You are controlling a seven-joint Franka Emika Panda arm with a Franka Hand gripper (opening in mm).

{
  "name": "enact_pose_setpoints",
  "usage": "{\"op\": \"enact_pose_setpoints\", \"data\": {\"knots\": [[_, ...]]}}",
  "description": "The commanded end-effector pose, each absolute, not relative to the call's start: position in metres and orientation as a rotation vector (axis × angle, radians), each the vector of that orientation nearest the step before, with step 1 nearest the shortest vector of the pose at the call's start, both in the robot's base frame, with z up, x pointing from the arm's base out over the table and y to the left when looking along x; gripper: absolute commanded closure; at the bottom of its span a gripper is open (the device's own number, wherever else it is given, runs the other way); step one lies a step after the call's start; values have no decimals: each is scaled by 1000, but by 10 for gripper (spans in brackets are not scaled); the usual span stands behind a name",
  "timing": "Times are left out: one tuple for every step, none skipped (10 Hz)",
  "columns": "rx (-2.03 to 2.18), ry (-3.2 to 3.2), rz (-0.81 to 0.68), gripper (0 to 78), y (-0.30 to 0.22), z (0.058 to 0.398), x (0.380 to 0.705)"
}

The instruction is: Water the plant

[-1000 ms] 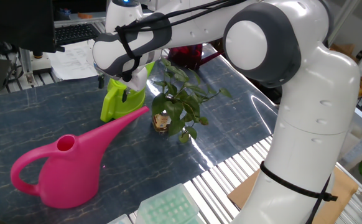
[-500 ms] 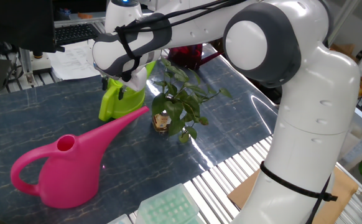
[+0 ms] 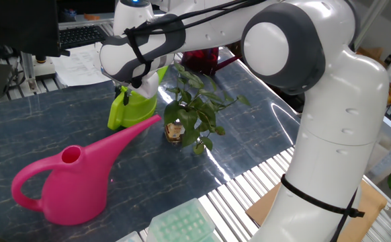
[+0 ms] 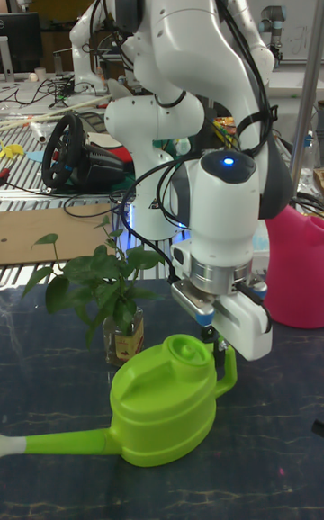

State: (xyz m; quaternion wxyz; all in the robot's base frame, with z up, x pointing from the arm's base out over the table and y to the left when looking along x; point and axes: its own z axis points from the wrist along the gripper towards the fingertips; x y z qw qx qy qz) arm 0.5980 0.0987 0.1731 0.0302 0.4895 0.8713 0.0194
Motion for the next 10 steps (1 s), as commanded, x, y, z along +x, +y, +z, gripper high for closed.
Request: {"op": "enact_pose_setpoints", "data": {"knots": [[1512,2678,58,762,99,175,599],[1512,2678,58,762,99,175,599],[1512,2678,58,762,99,175,599],[1512,2678,58,762,99,175,599],[1512,2678,58,762,99,175,599],[1554,2651,64,762,102,198,598],[1554,2648,66,762,104,202,598],[1559,2644,67,762,106,205,597],[1563,2638,68,762,109,209,596],[1571,2628,66,762,112,212,595]]}}
